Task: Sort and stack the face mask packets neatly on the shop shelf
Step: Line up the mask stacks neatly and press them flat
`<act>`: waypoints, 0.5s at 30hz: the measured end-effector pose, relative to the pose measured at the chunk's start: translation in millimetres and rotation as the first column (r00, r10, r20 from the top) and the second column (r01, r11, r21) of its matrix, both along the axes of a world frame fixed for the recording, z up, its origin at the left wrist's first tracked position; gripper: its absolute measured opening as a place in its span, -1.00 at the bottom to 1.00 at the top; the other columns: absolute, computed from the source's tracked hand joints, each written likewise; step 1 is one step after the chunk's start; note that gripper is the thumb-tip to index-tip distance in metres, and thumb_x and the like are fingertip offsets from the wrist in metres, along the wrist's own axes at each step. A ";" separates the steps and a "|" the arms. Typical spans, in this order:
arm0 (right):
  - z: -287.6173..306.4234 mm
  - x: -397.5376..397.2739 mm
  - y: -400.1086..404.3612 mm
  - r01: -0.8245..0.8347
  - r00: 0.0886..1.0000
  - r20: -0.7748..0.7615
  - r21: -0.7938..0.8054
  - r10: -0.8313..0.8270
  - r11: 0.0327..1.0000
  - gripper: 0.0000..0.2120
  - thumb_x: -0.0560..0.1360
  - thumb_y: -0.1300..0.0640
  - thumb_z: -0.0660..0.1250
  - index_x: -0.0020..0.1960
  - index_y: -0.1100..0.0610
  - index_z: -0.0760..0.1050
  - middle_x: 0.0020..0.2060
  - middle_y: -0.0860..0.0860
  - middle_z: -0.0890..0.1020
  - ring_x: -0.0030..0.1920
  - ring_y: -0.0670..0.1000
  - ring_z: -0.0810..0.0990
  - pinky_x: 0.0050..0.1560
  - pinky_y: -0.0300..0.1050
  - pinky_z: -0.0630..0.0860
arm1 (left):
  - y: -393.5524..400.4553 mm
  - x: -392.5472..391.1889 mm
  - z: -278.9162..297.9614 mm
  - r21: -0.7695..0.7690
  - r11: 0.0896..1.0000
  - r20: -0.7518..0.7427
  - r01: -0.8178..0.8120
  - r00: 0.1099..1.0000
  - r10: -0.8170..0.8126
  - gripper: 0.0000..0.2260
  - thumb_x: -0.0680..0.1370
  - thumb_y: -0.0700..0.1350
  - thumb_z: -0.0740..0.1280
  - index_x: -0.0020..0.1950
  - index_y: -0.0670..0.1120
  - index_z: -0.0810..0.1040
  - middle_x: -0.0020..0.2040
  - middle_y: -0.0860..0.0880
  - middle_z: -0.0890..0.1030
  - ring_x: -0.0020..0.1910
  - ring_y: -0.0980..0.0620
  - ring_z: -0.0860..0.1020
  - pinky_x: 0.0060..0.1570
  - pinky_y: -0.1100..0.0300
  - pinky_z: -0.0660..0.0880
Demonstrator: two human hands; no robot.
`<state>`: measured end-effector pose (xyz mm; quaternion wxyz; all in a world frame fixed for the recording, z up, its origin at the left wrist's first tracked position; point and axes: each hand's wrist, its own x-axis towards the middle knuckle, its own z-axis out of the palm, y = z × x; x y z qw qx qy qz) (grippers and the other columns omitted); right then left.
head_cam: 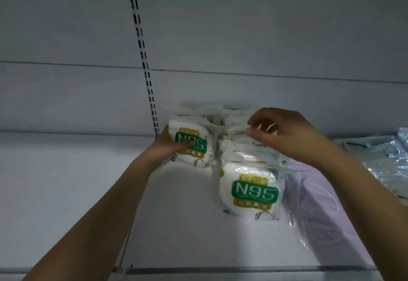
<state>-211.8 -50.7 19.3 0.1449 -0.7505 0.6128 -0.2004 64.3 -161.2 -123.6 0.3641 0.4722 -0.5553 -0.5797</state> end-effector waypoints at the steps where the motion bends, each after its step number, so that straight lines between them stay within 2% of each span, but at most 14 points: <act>1: -3.2 -3.9 6.7 -0.015 0.994 -0.108 -0.011 0.014 1.000 -0.56 0.37 -0.40 0.29 0.04 -0.10 0.52 -0.09 -0.22 0.56 -0.10 -0.21 0.53 -0.10 -0.26 0.49 | -1.7 0.1 -0.8 -0.010 0.999 0.047 -0.033 0.998 0.033 -0.20 0.26 -0.01 0.66 0.41 -0.16 0.42 0.22 -0.14 0.65 0.20 -0.12 0.64 0.20 -0.14 0.57; 2: -6.9 -7.4 13.1 -0.030 0.978 -0.206 -0.003 0.029 1.000 -0.50 0.32 -0.44 0.29 0.06 -0.11 0.48 -0.08 -0.23 0.51 -0.10 -0.20 0.49 -0.11 -0.24 0.45 | 1.5 1.2 0.2 -0.033 0.995 0.141 -0.091 0.985 0.095 -0.01 0.18 0.13 0.68 0.49 -0.13 0.33 0.33 -0.14 0.57 0.29 -0.11 0.57 0.27 -0.14 0.53; 3: -10.5 -10.3 19.0 -0.040 0.958 -0.282 0.024 0.045 0.999 -0.46 0.29 -0.46 0.31 0.08 -0.12 0.46 -0.05 -0.22 0.49 -0.07 -0.18 0.47 -0.10 -0.22 0.43 | 7.9 2.9 -1.6 -0.090 0.981 0.238 -0.171 0.953 0.187 0.11 0.17 0.20 0.67 0.57 -0.08 0.20 0.44 -0.14 0.43 0.39 -0.10 0.46 0.36 -0.14 0.45; 4: -15.1 -12.9 25.0 -0.040 0.942 -0.331 0.054 0.056 0.998 -0.42 0.28 -0.45 0.36 0.13 -0.11 0.45 -0.01 -0.20 0.48 -0.03 -0.15 0.46 -0.06 -0.20 0.44 | 20.1 4.1 -2.6 -0.180 0.949 0.297 -0.257 0.906 0.302 0.08 0.24 0.16 0.65 0.59 -0.03 0.12 0.49 -0.12 0.31 0.44 -0.08 0.36 0.42 -0.11 0.37; 6: -25.9 -11.0 29.4 -0.034 0.916 -0.393 0.122 0.079 0.992 -0.34 0.28 -0.39 0.45 0.24 -0.09 0.40 0.07 -0.14 0.50 0.03 -0.10 0.46 0.02 -0.16 0.47 | 49.6 4.4 -7.0 -0.416 0.816 0.207 -0.401 0.832 0.515 -0.20 0.43 -0.04 0.57 0.55 -0.03 0.20 0.42 -0.09 0.29 0.39 -0.03 0.35 0.43 -0.04 0.34; 7: -31.1 -8.3 30.4 -0.025 0.910 -0.406 0.144 0.082 0.989 -0.32 0.29 -0.34 0.48 0.28 -0.07 0.38 0.10 -0.13 0.51 0.04 -0.09 0.47 0.05 -0.15 0.49 | 65.5 1.9 -7.5 -0.484 0.756 0.122 -0.441 0.821 0.557 -0.34 0.47 -0.09 0.52 0.49 -0.05 0.29 0.34 -0.08 0.33 0.31 -0.01 0.40 0.39 -0.01 0.39; 8: -35.3 -5.7 31.3 -0.023 0.907 -0.414 0.143 0.081 0.989 -0.34 0.31 -0.31 0.49 0.29 -0.06 0.38 0.11 -0.11 0.52 0.04 -0.07 0.48 0.05 -0.14 0.50 | 81.4 -2.4 -5.4 -0.505 0.733 0.049 -0.456 0.832 0.552 -0.46 0.49 -0.09 0.49 0.41 -0.05 0.35 0.27 -0.07 0.37 0.22 0.01 0.44 0.32 0.00 0.44; 9: -37.5 -3.1 32.2 -0.036 0.899 -0.429 0.119 0.084 0.992 -0.39 0.34 -0.28 0.48 0.27 -0.05 0.41 0.09 -0.11 0.52 0.04 -0.07 0.48 0.03 -0.15 0.49 | 94.9 -6.4 -4.7 -0.493 0.750 -0.016 -0.440 0.867 0.498 -0.53 0.48 -0.04 0.45 0.34 -0.04 0.40 0.20 -0.07 0.42 0.15 0.02 0.48 0.24 0.02 0.49; 11: -38.8 -0.4 34.6 -0.112 0.878 -0.463 0.042 0.118 0.993 -0.51 0.38 -0.26 0.45 0.20 -0.06 0.47 0.03 -0.13 0.48 0.03 -0.05 0.45 -0.01 -0.16 0.42 | 122.1 -15.0 -3.0 -0.436 0.853 -0.073 -0.289 0.955 0.286 -0.56 0.47 0.13 0.42 0.27 0.02 0.44 0.12 -0.02 0.51 0.08 0.05 0.54 0.11 0.11 0.54; 13: -36.5 1.3 40.4 -0.176 0.896 -0.408 0.043 0.178 0.984 -0.64 0.40 -0.22 0.44 0.08 -0.09 0.47 0.00 -0.15 0.46 0.02 -0.06 0.43 -0.02 -0.15 0.41 | 146.2 -28.9 -3.0 -0.349 0.937 0.025 -0.027 0.999 0.038 -0.51 0.47 0.21 0.43 0.33 0.10 0.41 0.18 0.12 0.56 0.17 0.11 0.56 0.14 0.19 0.55; 15: -33.6 6.9 47.3 -0.217 0.918 -0.319 0.100 0.237 0.971 -0.74 0.44 -0.16 0.43 -0.05 -0.07 0.41 -0.12 -0.18 0.50 -0.10 -0.08 0.46 -0.14 -0.17 0.41 | 161.8 -45.7 -2.7 -0.214 0.965 0.081 0.153 0.987 -0.138 -0.46 0.47 0.09 0.49 0.38 0.14 0.35 0.24 0.17 0.56 0.22 0.18 0.56 0.10 0.25 0.57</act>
